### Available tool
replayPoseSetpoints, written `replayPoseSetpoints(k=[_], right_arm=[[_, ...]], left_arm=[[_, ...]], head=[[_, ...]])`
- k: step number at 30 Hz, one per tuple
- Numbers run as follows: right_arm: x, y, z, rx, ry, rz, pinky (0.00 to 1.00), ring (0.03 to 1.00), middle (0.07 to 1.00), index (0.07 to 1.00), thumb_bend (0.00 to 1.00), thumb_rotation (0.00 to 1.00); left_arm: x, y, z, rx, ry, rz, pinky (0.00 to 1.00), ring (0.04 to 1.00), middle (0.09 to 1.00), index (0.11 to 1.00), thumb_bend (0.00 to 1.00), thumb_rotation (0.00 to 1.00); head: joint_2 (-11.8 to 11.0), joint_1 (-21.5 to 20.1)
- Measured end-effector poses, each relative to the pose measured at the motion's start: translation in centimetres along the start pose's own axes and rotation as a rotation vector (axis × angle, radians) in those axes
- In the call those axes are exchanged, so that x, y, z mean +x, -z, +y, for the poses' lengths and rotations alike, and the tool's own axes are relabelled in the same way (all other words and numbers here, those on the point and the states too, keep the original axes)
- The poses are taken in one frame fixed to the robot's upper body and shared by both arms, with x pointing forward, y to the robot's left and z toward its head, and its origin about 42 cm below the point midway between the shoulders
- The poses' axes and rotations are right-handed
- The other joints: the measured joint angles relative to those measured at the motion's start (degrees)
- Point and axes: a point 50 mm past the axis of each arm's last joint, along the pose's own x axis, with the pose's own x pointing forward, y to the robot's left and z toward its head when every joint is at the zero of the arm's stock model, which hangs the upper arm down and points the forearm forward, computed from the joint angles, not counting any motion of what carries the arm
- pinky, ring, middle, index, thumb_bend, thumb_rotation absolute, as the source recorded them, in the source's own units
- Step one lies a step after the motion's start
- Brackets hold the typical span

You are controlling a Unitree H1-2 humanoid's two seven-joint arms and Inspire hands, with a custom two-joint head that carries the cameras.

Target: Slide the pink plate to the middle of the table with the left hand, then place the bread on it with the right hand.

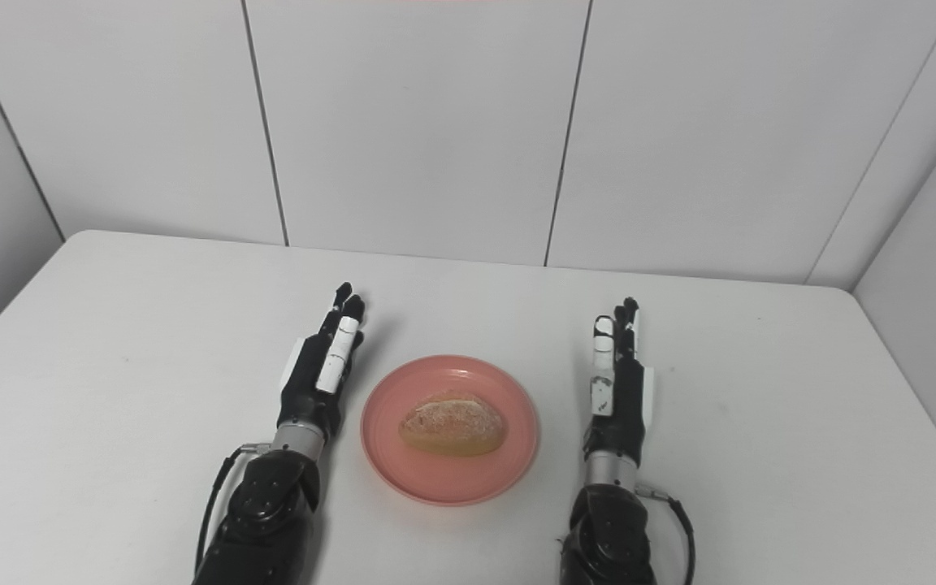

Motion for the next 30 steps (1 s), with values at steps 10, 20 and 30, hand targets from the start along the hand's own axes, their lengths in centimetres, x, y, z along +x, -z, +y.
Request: replayPoseSetpoints(k=[10,20,30], right_arm=[[0.06,0.04,0.11,0.009,-0.039,0.006,1.0,0.984,0.972,0.956,0.83,1.0],[-0.02,0.03,0.4,-0.045,-0.141,0.003,1.0,0.989,0.974,0.956,0.85,0.98],[-0.29,0.29,0.18,-0.093,-0.165,0.07,0.99,0.965,0.944,0.938,0.81,0.97]], left_arm=[[-0.05,-0.03,0.02,-0.001,0.001,0.001,1.0,1.0,1.0,1.0,0.91,0.86],[-0.27,0.04,-0.14,-0.009,-0.005,-0.002,1.0,1.0,1.0,1.0,0.83,0.86],[-0.57,0.17,-0.33,-0.016,-0.008,-0.004,1.0,1.0,1.0,1.0,0.79,0.86]], head=[[0.18,0.0],[0.09,-0.18],[0.18,-0.26]])
